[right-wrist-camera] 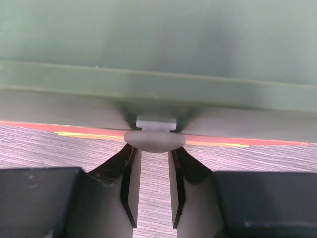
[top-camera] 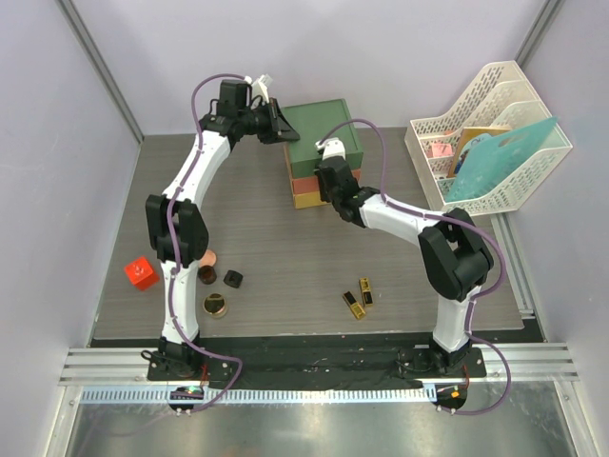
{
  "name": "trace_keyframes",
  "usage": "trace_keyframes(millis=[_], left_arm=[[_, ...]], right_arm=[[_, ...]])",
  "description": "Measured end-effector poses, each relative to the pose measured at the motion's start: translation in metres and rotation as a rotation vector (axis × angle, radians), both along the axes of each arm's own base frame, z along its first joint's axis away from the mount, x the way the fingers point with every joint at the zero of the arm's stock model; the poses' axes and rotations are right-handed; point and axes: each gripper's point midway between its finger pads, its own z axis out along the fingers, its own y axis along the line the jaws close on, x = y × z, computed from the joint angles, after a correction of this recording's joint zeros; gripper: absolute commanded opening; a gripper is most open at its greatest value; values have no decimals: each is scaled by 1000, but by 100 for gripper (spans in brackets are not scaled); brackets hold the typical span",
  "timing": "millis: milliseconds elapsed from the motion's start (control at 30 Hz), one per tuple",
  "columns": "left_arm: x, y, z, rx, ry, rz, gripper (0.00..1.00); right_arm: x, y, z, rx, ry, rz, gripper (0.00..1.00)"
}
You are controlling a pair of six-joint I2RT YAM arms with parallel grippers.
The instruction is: Organize the makeup
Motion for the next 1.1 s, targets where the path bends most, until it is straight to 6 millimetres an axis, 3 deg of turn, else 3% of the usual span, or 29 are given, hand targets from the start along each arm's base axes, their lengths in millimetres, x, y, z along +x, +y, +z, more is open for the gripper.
trace_keyframes(millis=[67,500,1100], left_arm=[[0,0,0,0,0,0,13],[0,0,0,0,1,0,13],[0,1,0,2,4,3,12]], right_arm=[[0,0,0,-1,-1,1,1],[-6,-1,-1,20,-13,26,1],[-97,-16,-2,22,62,99,2]])
